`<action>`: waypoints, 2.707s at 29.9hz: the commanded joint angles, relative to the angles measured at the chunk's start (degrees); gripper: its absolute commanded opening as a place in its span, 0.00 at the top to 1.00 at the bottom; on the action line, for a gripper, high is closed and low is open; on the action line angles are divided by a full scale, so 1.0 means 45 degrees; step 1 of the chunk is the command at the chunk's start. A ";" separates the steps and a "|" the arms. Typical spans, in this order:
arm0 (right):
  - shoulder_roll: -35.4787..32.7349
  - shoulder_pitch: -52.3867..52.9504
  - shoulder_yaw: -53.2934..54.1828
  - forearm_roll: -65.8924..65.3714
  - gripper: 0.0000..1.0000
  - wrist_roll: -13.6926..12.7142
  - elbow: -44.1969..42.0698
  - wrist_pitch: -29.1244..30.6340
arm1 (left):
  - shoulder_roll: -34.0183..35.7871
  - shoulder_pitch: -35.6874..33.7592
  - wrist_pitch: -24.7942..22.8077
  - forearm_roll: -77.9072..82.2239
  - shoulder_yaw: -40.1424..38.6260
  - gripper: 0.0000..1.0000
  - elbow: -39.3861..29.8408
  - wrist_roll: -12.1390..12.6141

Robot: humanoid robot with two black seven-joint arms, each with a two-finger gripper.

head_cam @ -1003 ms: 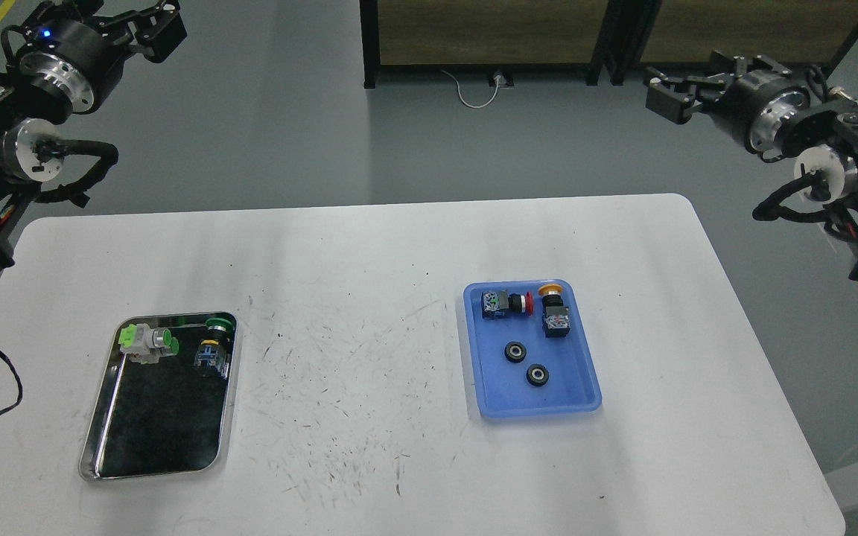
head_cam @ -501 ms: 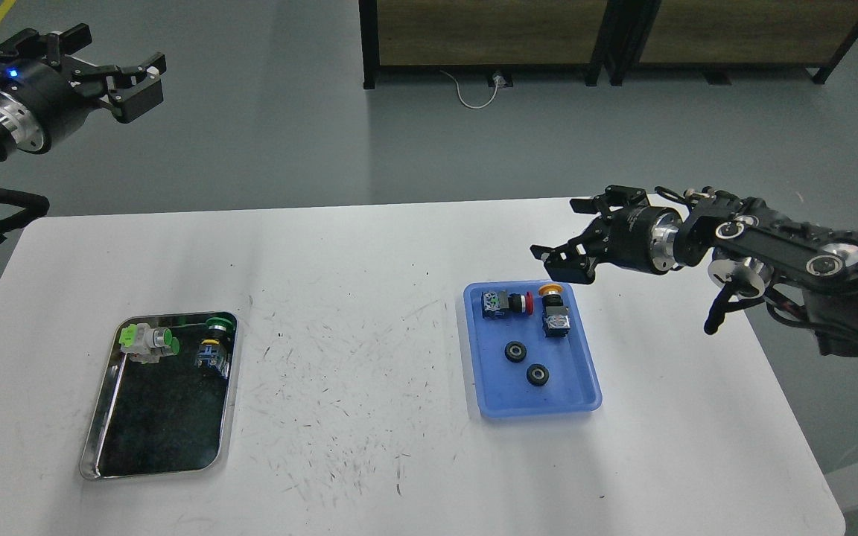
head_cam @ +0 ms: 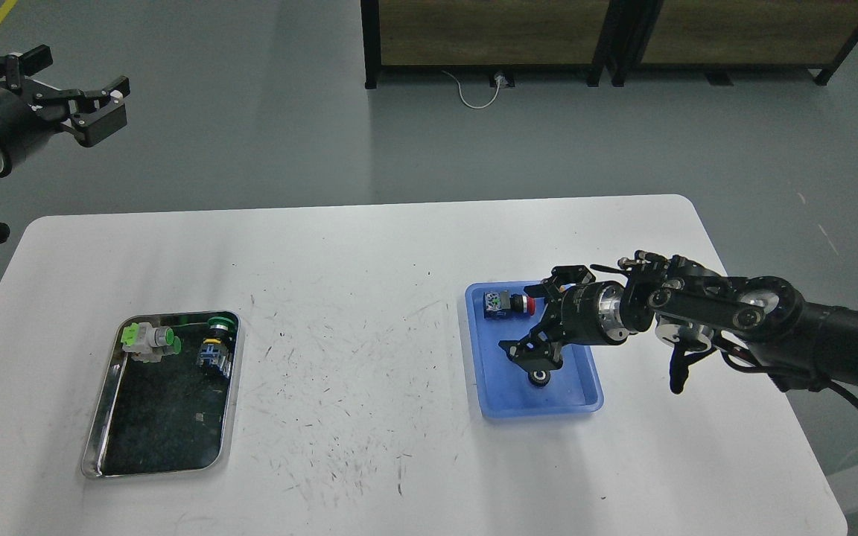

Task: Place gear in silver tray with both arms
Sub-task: 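Grasp a small black gear in the blue tray with the right gripper, then lift the gear and carry it toward the silver tray, setting it on the table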

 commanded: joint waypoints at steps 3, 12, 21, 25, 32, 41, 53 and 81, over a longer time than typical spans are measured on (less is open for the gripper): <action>0.0298 -0.0502 -0.0086 -0.0288 0.00 -0.0117 -0.0142 -0.0201 | 0.0121 0.0025 -0.0002 0.0028 -0.0020 0.02 -0.0001 0.0000; 0.0670 -0.1107 0.0089 -0.0444 0.04 -0.0059 -0.0708 -0.0338 | 0.0121 0.0065 0.0037 0.0028 -0.0020 0.02 -0.0001 -0.0019; 0.0982 -0.1244 0.0246 -0.0464 0.18 -0.0059 -0.1294 -0.0358 | 0.0121 0.0084 0.0057 0.0028 -0.0020 0.02 -0.0001 -0.0019; 0.1119 -0.1401 0.0480 -0.0464 0.21 -0.0059 -0.1470 -0.0358 | 0.0121 0.0084 0.0057 0.0106 -0.0020 0.01 0.0019 -0.0019; 0.1139 -0.1479 0.0617 -0.0464 0.30 -0.0059 -0.1782 -0.0358 | 0.0160 0.0104 0.0057 0.0106 -0.0020 0.02 0.0019 -0.0019; 0.1139 -0.1518 0.0636 -0.0464 0.40 -0.0059 -0.1880 -0.0358 | 0.0200 0.0104 0.0057 0.0106 -0.0020 0.02 0.0019 -0.0019; 0.1373 -0.1674 0.0753 -0.0542 0.58 -0.0059 -0.2154 -0.0319 | 0.0297 0.0104 0.0057 0.0106 -0.0020 0.02 0.0019 -0.0019; 0.1273 0.0141 0.1574 0.0120 0.79 0.0078 -0.1197 0.1087 | 0.0493 0.0104 0.0096 0.0106 -0.0196 0.02 0.0019 0.0000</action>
